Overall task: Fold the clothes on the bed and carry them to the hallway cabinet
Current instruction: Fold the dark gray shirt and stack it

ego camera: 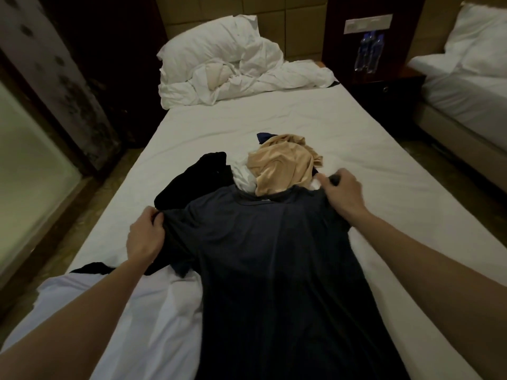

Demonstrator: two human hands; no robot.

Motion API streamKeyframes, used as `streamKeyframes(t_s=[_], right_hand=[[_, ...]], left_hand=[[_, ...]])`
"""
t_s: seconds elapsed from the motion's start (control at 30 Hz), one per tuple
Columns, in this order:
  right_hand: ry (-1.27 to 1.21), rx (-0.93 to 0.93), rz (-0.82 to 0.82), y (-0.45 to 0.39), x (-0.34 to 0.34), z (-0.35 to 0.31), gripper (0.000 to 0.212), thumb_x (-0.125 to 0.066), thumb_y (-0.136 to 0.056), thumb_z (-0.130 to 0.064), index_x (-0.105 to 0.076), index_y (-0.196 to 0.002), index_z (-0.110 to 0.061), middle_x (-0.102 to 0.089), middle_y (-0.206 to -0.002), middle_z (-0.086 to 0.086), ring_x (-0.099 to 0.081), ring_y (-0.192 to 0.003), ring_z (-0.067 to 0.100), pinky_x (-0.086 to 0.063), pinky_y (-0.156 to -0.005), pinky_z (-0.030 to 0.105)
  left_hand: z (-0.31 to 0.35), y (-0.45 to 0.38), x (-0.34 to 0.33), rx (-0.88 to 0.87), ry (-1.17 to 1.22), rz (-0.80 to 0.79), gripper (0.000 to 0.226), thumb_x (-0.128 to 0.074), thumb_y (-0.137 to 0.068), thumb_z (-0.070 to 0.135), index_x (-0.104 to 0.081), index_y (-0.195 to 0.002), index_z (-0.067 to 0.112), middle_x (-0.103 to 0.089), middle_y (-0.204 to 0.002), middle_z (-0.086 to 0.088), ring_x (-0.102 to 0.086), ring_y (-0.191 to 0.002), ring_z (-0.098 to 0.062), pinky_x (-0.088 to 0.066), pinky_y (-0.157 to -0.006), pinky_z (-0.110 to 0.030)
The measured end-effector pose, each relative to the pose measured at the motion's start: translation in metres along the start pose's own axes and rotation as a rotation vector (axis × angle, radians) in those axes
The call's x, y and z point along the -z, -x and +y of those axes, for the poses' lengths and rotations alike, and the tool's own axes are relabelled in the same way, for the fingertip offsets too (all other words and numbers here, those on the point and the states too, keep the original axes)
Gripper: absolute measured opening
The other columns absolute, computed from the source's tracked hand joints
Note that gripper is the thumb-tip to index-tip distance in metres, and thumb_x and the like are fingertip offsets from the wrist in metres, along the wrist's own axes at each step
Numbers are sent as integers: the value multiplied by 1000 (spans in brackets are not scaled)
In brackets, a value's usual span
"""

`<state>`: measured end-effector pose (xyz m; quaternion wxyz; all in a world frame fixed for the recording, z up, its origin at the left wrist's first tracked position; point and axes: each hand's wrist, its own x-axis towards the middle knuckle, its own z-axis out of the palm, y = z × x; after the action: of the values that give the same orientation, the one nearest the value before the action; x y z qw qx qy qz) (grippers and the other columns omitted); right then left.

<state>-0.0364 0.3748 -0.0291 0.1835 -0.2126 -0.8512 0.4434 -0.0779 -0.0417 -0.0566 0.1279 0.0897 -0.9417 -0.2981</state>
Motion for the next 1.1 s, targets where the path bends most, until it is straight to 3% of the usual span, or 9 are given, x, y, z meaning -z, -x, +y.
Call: streamKeyframes(t_s=[0.1,0.17,0.27,0.33,0.5,0.67,0.77,0.93,1.1], right_hand=[[-10,30,-338,23,-38,-19,43,-70,-84,-50,-62,-103,-12,-60,-92,-4,-58,-87,14,-49,-75,30],[-27,13,-547,40,-57,-19,50,-68,-83,-55,-59,-112,-15,-60,-100,-8,-63,-93,13,-57,-80,32],[154,375,-375,52,-67,1,29,-60,-94,-42,-61,-108,-16,-59,-100,-7,-60,-93,12,-46,-82,25],[120,512,-211,58,-60,16,13,-56,-99,-26,-61,-100,-14,-59,-96,-3,-58,-90,15,-47,-80,30],[225,504,-193,76,-23,62,1,-59,-95,-17,-60,-96,-16,-63,-95,2,-59,-90,22,-48,-80,34],[331,115,-357,120,16,96,30,-68,-88,-35,-52,-108,-20,-59,-87,-3,-59,-84,22,-43,-70,32],[501,-59,-452,165,31,120,40,-64,-88,-51,-48,-105,-19,-61,-98,4,-61,-88,26,-44,-68,33],[751,-80,-378,235,59,142,54,-49,-89,-66,-47,-107,-15,-61,-110,9,-60,-99,30,-48,-74,36],[805,-196,-386,288,80,158,69,-45,-88,-72,-44,-125,-13,-42,-132,13,-42,-120,37,-44,-94,48]], left_hand=[[25,-3,8,-41,-9,-103,17,-51,-101,25,-61,-100,12,-62,-88,-8,-61,-85,-32,-45,-70,-37],[52,-7,9,95,175,-255,15,-63,-95,20,-67,-89,7,-65,-83,-11,-63,-76,-29,-49,-59,-30],[101,-11,1,408,591,-500,24,-70,-89,14,-55,-70,12,-51,-64,-7,-47,-41,-13,-32,-35,-15],[133,-9,-9,492,795,-623,20,-66,-94,20,-56,-79,11,-57,-71,-8,-47,-33,-7,-33,-32,-15],[165,13,-33,462,900,-842,40,-49,-102,42,-56,-118,7,-68,-110,-20,-73,-65,-26,-57,-50,-25],[118,71,-33,289,475,-661,10,-54,-99,12,-58,-95,4,-65,-84,-19,-61,-52,-25,-52,-45,-22],[71,121,-29,50,-67,-634,20,-63,-86,11,-54,-69,9,-59,-75,-14,-64,-70,-29,-54,-63,-34],[28,218,-21,6,-427,-783,36,-71,-83,30,-60,-105,5,-53,-98,-9,-60,-97,-26,-48,-78,-31],[-11,290,-21,55,-419,-715,58,-63,-83,50,-62,-117,3,-63,-119,-14,-63,-106,-32,-53,-86,-36]])
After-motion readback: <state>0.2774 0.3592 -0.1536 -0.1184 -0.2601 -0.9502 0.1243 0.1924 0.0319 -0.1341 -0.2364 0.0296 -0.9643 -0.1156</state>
